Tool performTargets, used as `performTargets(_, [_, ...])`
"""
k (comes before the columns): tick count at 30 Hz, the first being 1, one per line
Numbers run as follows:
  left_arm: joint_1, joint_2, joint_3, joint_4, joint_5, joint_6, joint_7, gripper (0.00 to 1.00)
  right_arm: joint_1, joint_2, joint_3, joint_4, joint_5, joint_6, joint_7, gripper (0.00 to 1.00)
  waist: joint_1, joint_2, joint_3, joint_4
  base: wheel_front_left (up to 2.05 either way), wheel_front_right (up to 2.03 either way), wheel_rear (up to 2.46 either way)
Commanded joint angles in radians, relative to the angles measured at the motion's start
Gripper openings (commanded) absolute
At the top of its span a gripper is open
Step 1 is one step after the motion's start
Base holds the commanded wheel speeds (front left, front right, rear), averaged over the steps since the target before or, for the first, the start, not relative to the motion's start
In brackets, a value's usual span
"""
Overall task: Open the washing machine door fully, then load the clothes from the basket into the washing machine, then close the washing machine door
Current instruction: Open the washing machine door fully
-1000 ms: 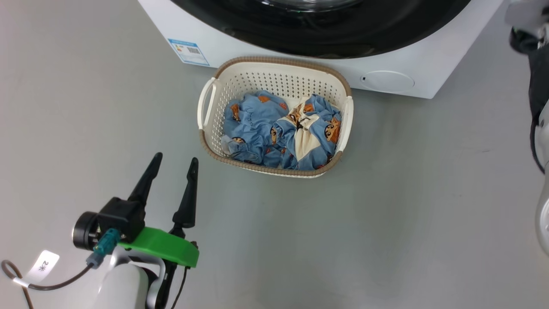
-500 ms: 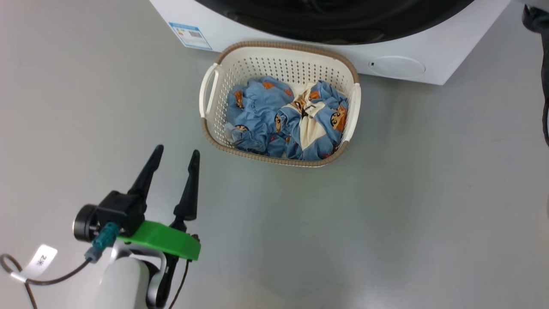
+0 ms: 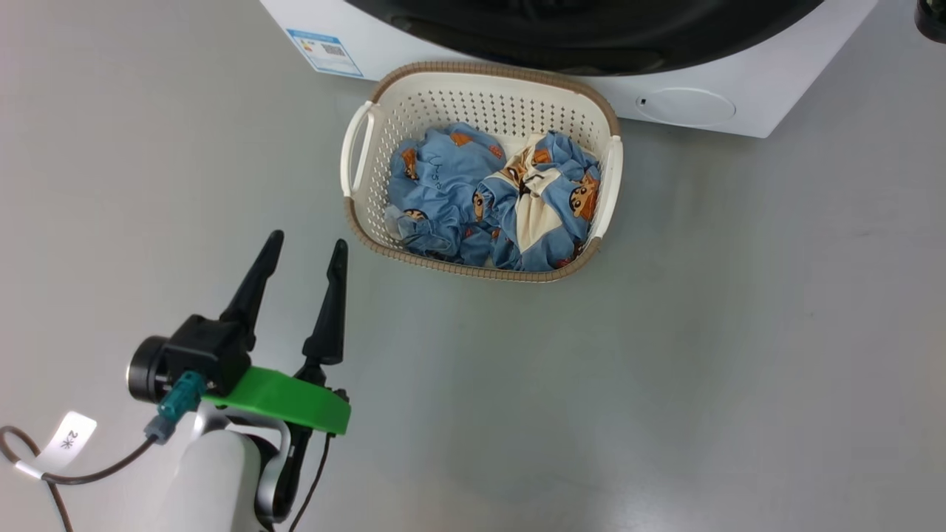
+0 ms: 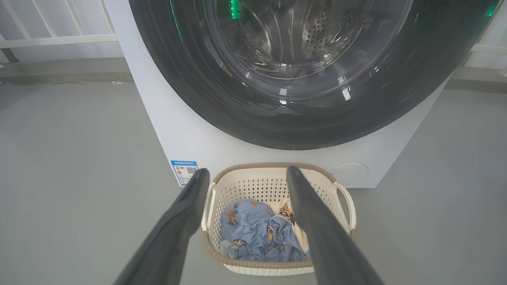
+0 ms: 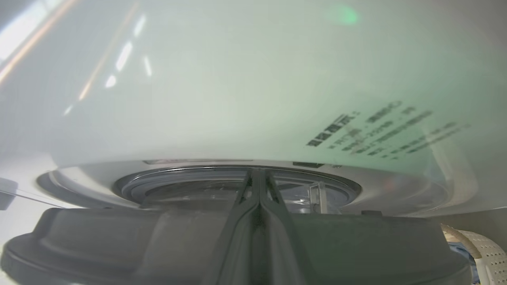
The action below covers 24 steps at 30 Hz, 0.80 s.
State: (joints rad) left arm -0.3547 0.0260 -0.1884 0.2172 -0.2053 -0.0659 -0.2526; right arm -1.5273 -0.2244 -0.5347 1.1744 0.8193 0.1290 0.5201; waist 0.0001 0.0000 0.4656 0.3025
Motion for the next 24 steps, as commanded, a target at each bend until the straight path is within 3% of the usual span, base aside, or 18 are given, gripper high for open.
performTargets(1, [-0.013,0.024,0.035,-0.027,0.0,0.008,-0.009,1.0,-0.014,0.049,0.006,-0.023,0.004,0.002,0.037,0.0,-0.0001,0.0,-0.005,-0.002,0.0,0.0,0.0])
performTargets(14, [0.011,0.024,0.053,-0.042,0.012,0.006,-0.009,1.0,0.115,0.076,0.023,-0.117,0.002,0.002,0.256,0.0,-0.0001,0.0,-0.044,-0.007,0.0,0.0,0.0])
performTargets(24, [0.037,0.024,0.064,-0.047,0.024,0.001,-0.009,1.0,0.303,0.145,0.037,-0.352,0.03,0.002,0.477,0.0,-0.0001,0.0,-0.094,-0.023,0.0,0.0,0.0])
